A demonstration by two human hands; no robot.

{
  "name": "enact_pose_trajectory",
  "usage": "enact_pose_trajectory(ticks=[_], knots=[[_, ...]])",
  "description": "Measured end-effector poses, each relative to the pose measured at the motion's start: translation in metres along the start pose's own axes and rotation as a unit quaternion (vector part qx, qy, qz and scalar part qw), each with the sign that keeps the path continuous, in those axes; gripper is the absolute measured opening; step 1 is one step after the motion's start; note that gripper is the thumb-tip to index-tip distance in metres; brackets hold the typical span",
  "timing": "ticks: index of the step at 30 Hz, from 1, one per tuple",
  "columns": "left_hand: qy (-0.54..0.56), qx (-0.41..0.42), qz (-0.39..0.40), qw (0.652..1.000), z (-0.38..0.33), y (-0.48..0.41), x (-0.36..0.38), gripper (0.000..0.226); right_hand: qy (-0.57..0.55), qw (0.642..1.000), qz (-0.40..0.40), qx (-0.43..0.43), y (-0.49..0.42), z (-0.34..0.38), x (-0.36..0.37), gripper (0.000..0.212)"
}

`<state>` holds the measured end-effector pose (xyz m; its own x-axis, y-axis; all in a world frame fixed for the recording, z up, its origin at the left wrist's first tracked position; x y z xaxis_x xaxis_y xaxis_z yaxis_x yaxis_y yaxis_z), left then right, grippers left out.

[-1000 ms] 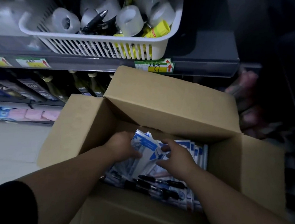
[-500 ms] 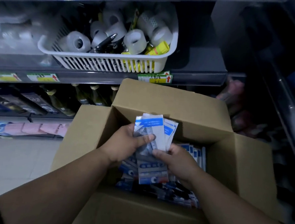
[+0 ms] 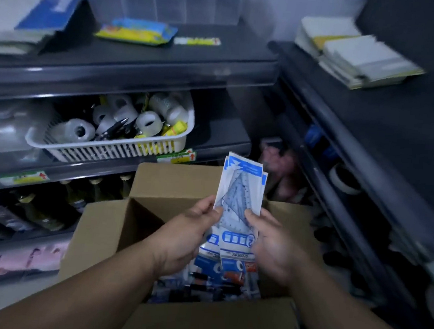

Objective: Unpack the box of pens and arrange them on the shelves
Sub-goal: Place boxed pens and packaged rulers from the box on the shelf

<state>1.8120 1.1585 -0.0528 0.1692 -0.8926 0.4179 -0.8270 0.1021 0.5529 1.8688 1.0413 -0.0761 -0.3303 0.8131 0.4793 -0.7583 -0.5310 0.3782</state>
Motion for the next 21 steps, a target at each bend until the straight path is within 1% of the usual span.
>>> enact_pose_trajectory(ticks=[4,7,11,15,18,21], knots=[[-0.023,0.038,0.002,0.999,-0.014,0.006,0.047,0.033,0.04,0.998,-0.029,-0.04,0.038,0.042,-0.016,0.049],[-0.041,0.053,0.0,0.998,-0.016,0.008,0.09,0.033,0.044,0.995,-0.067,-0.059,0.073,0.073,-0.04,0.038],[-0.067,0.046,0.04,0.996,-0.009,0.011,0.161,0.031,0.043,0.991,-0.098,-0.084,0.128,0.113,-0.08,0.033],[-0.076,0.044,0.085,0.993,0.002,0.014,0.246,0.038,0.043,0.98,-0.139,-0.137,0.186,0.153,-0.133,0.035],[-0.063,0.037,0.107,0.992,0.013,0.014,0.314,0.031,0.122,0.956,-0.184,-0.192,0.228,0.183,-0.172,0.033],[-0.068,0.036,0.102,0.992,0.028,0.005,0.375,0.034,0.184,0.941,-0.188,-0.214,0.255,0.202,-0.197,0.033]])
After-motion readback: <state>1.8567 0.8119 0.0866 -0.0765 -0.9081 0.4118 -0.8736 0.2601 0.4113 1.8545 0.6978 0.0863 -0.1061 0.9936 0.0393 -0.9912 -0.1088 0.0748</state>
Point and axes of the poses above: each hand's wrist, its own y-axis away from the middle knuckle, its own x-axis out of the palm, z = x × y, the point moved 6 cm from there along -y, towards the middle knuckle, and after that the axes turned 8 degrees about -x, right-handed, at the moved point
